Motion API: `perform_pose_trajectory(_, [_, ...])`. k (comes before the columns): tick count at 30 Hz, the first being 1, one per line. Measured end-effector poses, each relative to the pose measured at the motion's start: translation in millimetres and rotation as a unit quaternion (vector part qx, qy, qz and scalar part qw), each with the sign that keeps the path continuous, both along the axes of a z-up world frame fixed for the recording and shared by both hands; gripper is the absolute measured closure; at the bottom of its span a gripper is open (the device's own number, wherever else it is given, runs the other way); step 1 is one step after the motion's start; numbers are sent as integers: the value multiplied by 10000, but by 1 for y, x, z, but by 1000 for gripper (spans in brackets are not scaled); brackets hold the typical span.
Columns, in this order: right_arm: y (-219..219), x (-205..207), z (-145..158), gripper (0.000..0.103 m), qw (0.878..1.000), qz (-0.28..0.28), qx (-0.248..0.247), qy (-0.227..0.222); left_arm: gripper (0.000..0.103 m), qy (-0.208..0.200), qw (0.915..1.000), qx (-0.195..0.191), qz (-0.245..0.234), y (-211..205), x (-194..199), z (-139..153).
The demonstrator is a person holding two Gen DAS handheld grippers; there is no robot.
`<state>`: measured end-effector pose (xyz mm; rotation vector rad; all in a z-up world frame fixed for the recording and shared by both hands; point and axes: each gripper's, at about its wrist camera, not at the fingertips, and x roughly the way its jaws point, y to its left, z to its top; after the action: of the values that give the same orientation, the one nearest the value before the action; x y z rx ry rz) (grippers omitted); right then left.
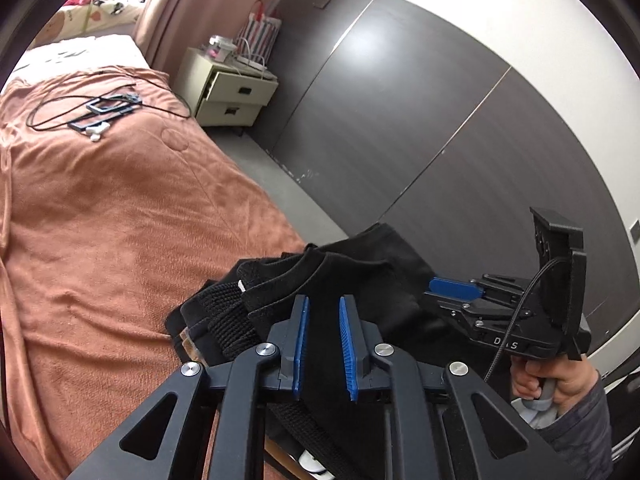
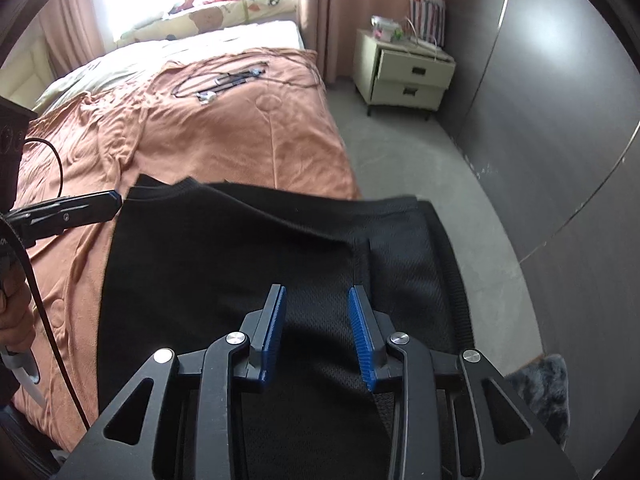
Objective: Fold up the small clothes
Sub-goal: 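Lower the shirt onto the stack, open the right gripper, then open the left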
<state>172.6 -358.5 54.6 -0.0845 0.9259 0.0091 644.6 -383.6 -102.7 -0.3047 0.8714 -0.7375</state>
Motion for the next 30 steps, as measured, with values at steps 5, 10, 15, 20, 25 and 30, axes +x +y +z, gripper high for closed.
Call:
perform_pose_trajectory(5, [-26,11,-8,73,9988,-383,-229,200,97,124,9987,425,265,-4,19,-24])
perform_pose_trajectory(10, [-51,-21,18,73,9969,-740,-191,-203,97,123,9979,406,480,3,19,-20])
perform_pose_trajectory(15, [-68,-76,47,73,9958,-746,-16,-538,97,-226,9974,556,408,4,-4,-1])
perform_pose_trajectory(20, [-74,-124,46,73,9962,-625,43,-605,97,-208,9987,436,169,-1,-25,10])
perform_pose_trajectory(25, [-68,-157,32,73,9954,-624,144,-718,97,-207,9984,530,26,-1,-47,22])
perform_pose_trajectory(30, [-74,-166,14,73,9943,-908,-65,-562,96,-131,9984,548,-41,0,-70,26])
